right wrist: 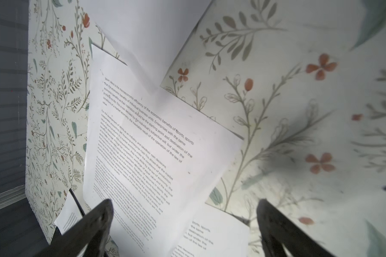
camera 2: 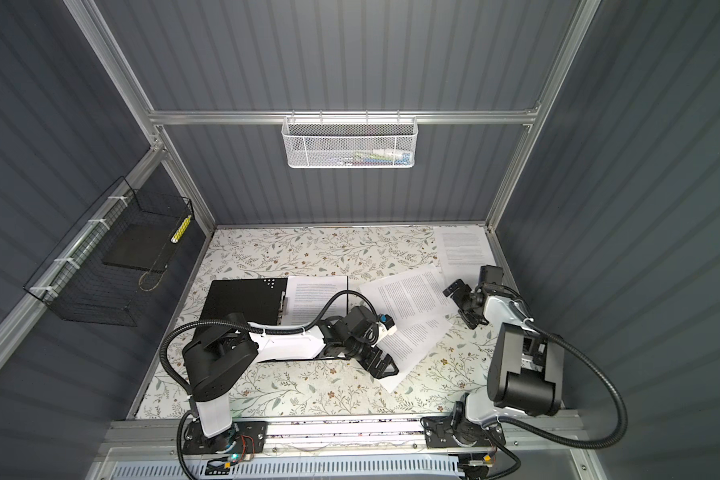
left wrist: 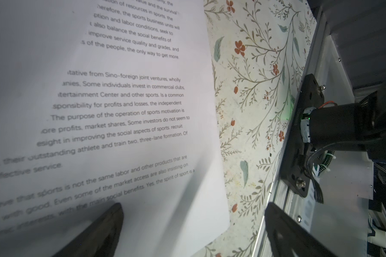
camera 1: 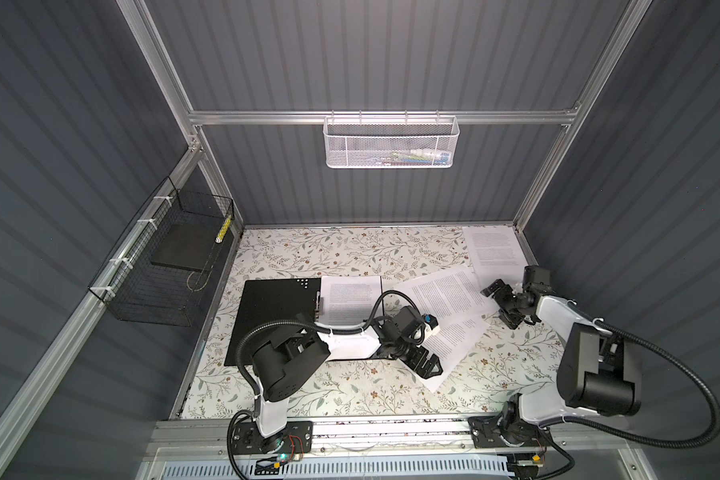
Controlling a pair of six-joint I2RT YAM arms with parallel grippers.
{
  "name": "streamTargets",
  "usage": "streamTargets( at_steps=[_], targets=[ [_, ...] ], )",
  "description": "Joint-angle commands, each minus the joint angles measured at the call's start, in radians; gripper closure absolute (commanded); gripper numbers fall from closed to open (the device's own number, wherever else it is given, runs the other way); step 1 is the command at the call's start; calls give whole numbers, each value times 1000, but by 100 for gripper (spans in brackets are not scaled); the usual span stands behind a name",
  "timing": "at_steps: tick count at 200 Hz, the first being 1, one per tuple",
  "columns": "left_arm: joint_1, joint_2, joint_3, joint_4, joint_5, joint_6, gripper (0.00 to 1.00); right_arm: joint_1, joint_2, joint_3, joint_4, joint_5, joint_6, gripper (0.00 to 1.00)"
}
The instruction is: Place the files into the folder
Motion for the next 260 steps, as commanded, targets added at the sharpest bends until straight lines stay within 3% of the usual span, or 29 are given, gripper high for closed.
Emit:
streamTargets(
  at_steps=[1,26,68,188,260],
  targets=[
    [-14,91,-60,-237,-15,-25,0,-4,27,-20,-56,-11,-43,1],
    [-14,92,-53,-243,-15,-21,0,0,75,-14,-41,-101,-56,1],
    [-14,84,-56,-246,-22,-21,0,5,112,3,-51,-126,-68,1],
    [-14,123,28,-269,-29,-6,0,76,147,9,-183,-113,-104,1],
    [-14,186,78,-262,-7,-7,0,111,-19,-130,-50,-270,-63,1]
  ],
)
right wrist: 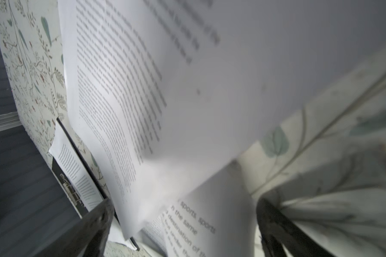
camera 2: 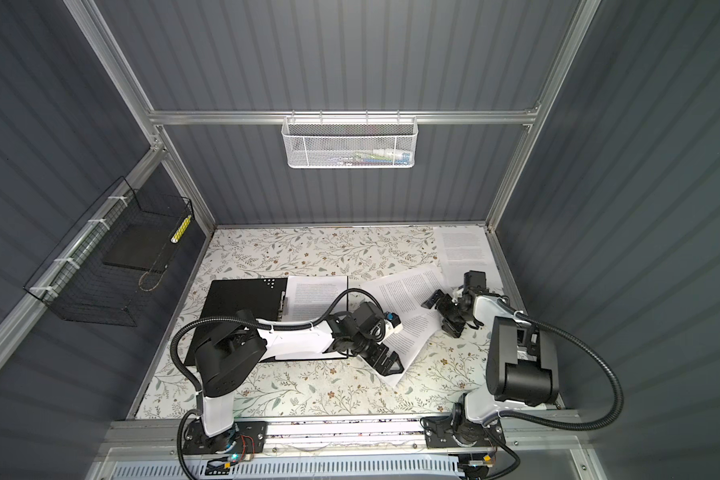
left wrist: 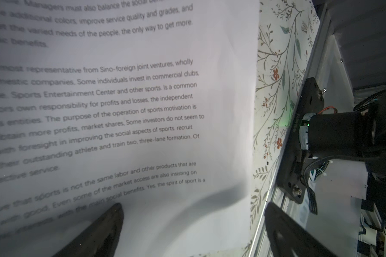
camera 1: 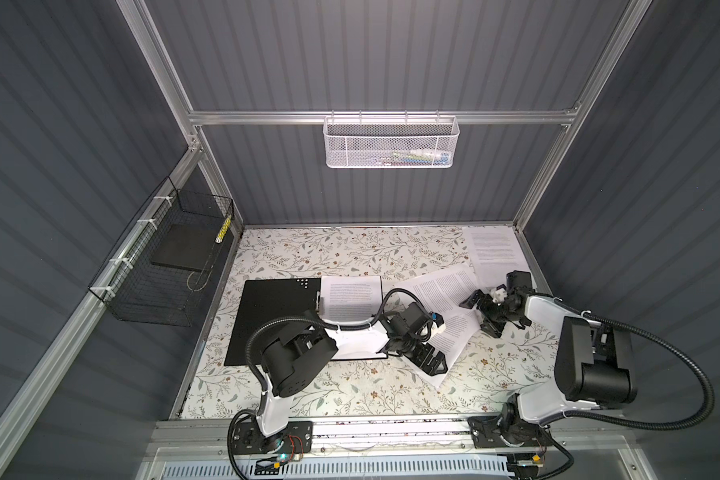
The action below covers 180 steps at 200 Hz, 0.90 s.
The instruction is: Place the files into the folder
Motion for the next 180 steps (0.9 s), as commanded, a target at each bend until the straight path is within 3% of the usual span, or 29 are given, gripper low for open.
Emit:
streamTargets(
  at_steps=[1,29,76,122,180],
  targets=[
    [-12,113,-49,-168,-25,-7,0,3,-62,-77,31,-66,26,1],
    [-12,121,-50,-166,-22,-7,0,5,-150,-180,159,-137,103,1],
    [-12,124,-49,-161,-19,-9,0,12,-241,-321,347,-143,231,1],
    [-12,123,-52,-156,-16,-14,0,62,-308,-460,510,-91,362,18],
    [-12,124,-50,-154,-15,-16,0,113,-466,-549,500,37,472,40]
  ],
)
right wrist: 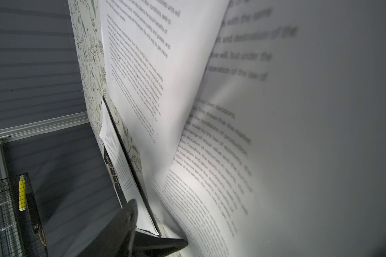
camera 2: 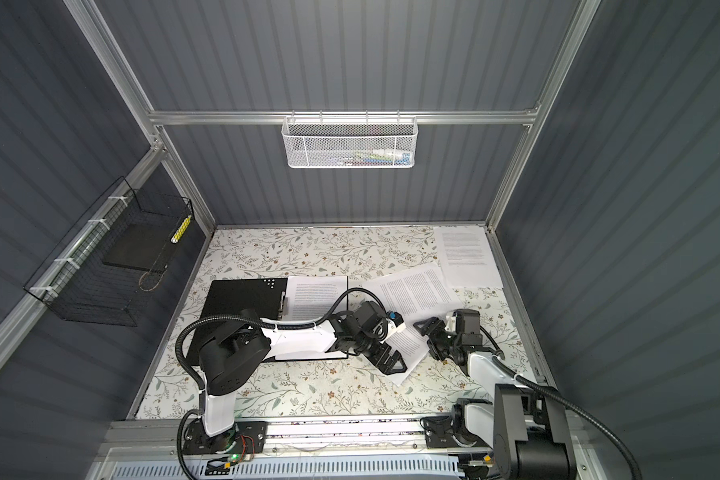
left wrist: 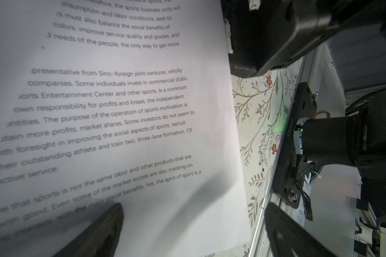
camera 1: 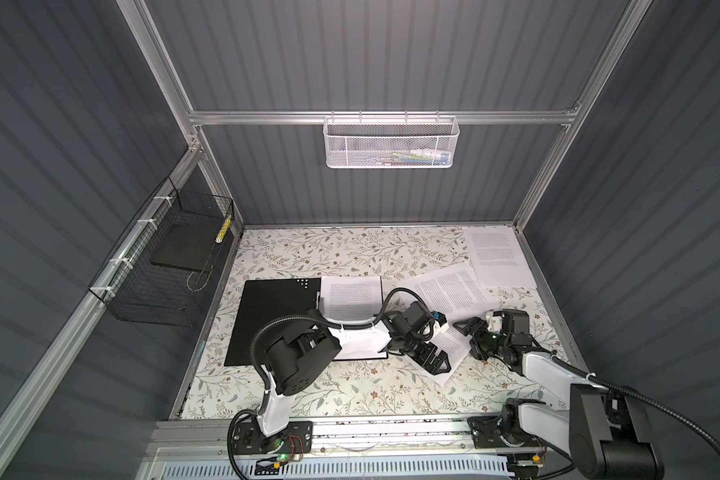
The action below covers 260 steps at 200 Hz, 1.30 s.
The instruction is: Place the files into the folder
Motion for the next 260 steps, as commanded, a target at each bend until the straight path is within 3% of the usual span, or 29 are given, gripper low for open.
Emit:
streamTargets(
  at_steps=[1,46,128,163,188,214,260],
  targets=[
    [-12,105,-62,-183,-33,-16,0,10,-70,-37,2,77,71,40],
    [-12,104,-62,-183,-30,-17,0,10,-139,-81,-24,117,94,53],
    [-12,92,-49,-186,-22,-25,0,11,-148,-102,-45,146,113,89],
    [-12,-10,-20,-73,77,-147,0,12,-162,-106,-77,156,104,100],
    [-12,-176,-36,60,-41,-217,0,11,-196,-105,-106,158,98,100],
    [-11,-380,-131,173,-220,-205,0,11,-257,-86,-180,166,64,100],
    [-12,-657,-196,-23,-509,-36,0,11,-403,37,-440,172,-57,100]
  ],
)
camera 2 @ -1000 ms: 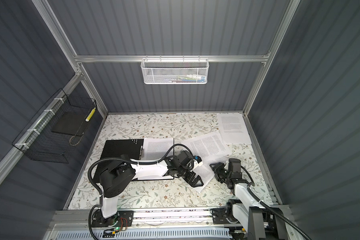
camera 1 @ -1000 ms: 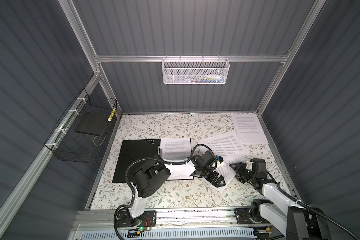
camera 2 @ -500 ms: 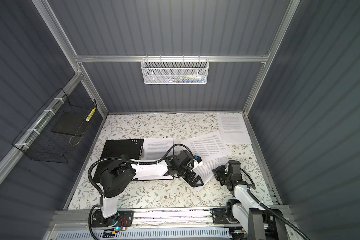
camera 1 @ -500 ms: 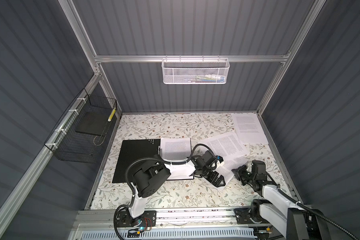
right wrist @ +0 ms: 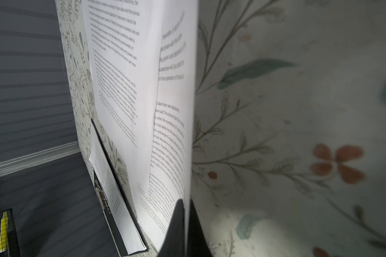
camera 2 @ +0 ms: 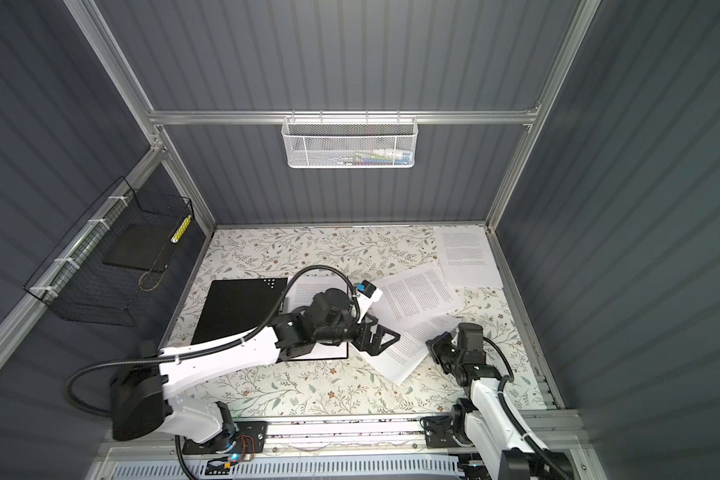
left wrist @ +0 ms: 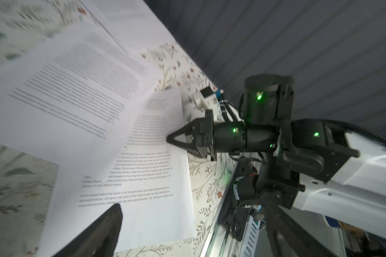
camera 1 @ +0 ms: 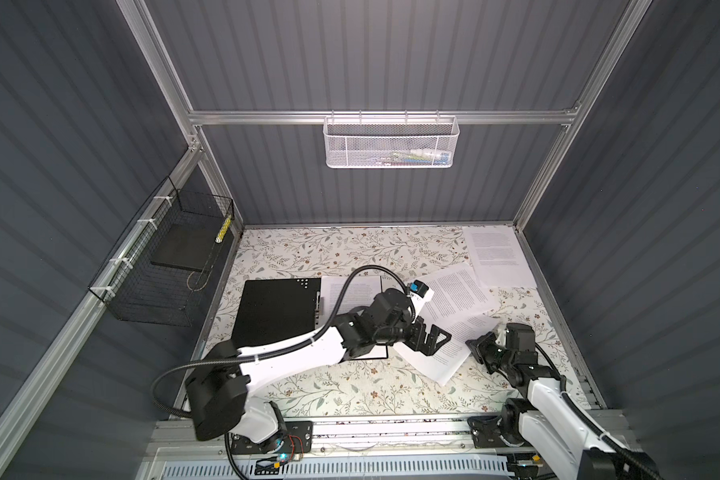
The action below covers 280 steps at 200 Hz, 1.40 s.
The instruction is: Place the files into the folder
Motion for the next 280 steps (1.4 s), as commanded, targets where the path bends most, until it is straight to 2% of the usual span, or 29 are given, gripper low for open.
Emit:
streamTargets(
  at_steps=[1,28,33,62,90,125,149,211,232,254,280],
  targets=[
    [-6,-91,-33,-136,-212,109,0,1,-67,104,-194,12,-97,100],
    [-6,-235,-66,-228,-343,225,0,4,-164,245,-396,51,-185,100],
    [-5,-260,-76,-236,-364,244,0,5,-178,277,-430,97,-196,100],
    [-6,-401,-144,-249,-457,348,0,7,-193,461,-578,137,-258,100],
    [-6,-482,-172,-281,-526,385,0,11,-184,611,-636,110,-278,100],
    [-6,-533,-180,-341,-560,412,0,44,-134,763,-650,75,-287,100],
    [-6,-575,-196,-361,-573,422,0,124,-60,829,-621,90,-281,100],
    [-6,-595,-228,-400,-597,425,0,464,279,972,-444,178,-270,100],
    [-4,-570,-211,-427,-704,438,0,547,428,1041,-350,128,-259,100],
    [2,-544,-180,-480,-860,409,0,628,583,1126,-205,-3,-222,100],
    [27,-562,-175,-504,-912,385,0,711,726,1270,-145,-97,-220,100]
  ],
)
